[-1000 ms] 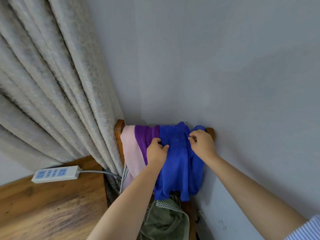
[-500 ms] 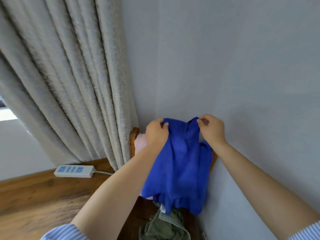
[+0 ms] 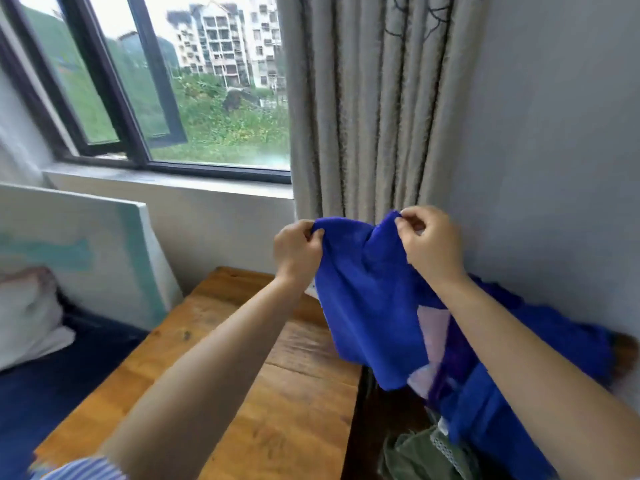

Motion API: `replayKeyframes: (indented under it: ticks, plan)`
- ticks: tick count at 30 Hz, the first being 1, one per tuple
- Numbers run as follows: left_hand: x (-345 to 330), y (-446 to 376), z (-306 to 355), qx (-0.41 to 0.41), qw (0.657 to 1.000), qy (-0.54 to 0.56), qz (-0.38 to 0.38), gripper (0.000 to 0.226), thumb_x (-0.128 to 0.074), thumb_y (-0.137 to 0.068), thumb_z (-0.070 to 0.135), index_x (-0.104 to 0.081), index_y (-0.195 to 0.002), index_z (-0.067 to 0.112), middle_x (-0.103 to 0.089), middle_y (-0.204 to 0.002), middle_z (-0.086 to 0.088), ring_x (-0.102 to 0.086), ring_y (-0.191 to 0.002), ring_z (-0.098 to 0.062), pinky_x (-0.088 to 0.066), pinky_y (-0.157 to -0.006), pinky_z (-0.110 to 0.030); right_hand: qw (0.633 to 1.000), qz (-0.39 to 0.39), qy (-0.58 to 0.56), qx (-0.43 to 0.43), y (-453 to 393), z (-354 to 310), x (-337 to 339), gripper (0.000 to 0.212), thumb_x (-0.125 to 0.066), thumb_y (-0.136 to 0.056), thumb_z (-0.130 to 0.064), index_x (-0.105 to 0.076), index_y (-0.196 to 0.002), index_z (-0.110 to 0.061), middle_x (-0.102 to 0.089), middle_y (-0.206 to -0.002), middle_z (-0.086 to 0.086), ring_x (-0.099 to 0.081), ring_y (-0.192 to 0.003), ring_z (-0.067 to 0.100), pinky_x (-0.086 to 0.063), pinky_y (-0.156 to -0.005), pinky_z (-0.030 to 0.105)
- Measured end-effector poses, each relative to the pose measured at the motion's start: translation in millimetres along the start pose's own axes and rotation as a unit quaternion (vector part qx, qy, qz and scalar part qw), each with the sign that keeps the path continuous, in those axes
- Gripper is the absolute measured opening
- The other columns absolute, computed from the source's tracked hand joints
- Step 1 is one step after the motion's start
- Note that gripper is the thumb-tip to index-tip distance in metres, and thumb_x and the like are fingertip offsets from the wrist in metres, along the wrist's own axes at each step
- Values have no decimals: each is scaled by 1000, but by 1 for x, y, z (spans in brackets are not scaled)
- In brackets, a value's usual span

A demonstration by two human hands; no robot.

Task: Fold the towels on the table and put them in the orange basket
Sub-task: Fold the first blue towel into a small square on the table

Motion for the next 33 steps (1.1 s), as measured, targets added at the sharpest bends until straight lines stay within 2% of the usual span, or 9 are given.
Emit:
replayKeyframes:
  ticks: [7,10,12,17,21,25,29,33]
  plan:
    - [136,9,-112,40,993,-86,63,21,-51,-89,12,-67,-98,1,-69,-98,-17,-60,-95,-31,-39,-77,-28,993,-102,-52,4,49,-76,-128,14,-57,-84,-3,-67,-92,3,-68,-93,21,-59,-86,29,-31,-64,13]
    - [187,9,-168,82,987,-117,78,22,-50,-90,12,-66,-102,2,-68,-103,-16,-59,-99,-31,-35,-75,-25,988,-140,-62,0,72,-105,-185,15,-57,-84,-4,-68,-92,2,-69,-92,19,-61,-87,31,-36,-70,19]
    - [221,8,-206,105,981,-151,66,23,-49,-90,12,-64,-104,1,-66,-107,-16,-57,-102,-31,-36,-78,-28,985,-154,-69,-27,90,-123,-222,14,-56,-85,-5,-67,-91,1,-69,-91,18,-61,-87,31,-41,-73,25]
    - [284,0,-292,133,971,-196,24,22,-47,-92,14,-60,-104,0,-62,-110,-17,-54,-102,-31,-37,-76,-28,981,-169,-71,-62,131,-160,-298,14,-55,-86,-7,-67,-90,-2,-63,-83,7,-53,-78,17,-34,-68,19]
    - [289,-4,-331,130,970,-202,-28,23,-44,-93,13,-58,-106,0,-58,-114,-18,-52,-105,-30,-38,-80,-30,981,-167,-47,-90,152,-164,-327,15,-54,-87,-7,-66,-91,-1,-57,-79,3,-51,-76,16,-35,-68,19]
    - [271,-17,-339,100,977,-183,-53,25,-41,-94,11,-58,-109,0,-54,-115,-19,-51,-105,-31,-38,-84,-31,984,-149,-20,-99,153,-154,-332,15,-52,-88,-7,-65,-93,0,-57,-83,4,-50,-79,16,-35,-69,19]
    - [235,-28,-338,34,989,-113,-84,26,-41,-93,6,-60,-109,-1,-54,-109,-20,-51,-101,-30,-34,-80,-22,990,-124,25,-56,151,-134,-331,13,-54,-85,0,-65,-90,4,-63,-90,17,-54,-85,24,-31,-70,14]
    - [182,-9,-369,25,976,-123,-178,25,-42,-93,7,-62,-108,2,-56,-107,-18,-52,-102,-29,-35,-85,-24,978,-156,73,-114,175,-78,-345,12,-56,-83,2,-65,-89,7,-65,-92,26,-58,-89,35,-34,-73,22]
Point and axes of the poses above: each hand's wrist, its own y-axis away from the middle knuckle, its own x-axis out of the back of the hand, z = x × y, the point moved 7 cm from there along -y, towards the middle knuckle
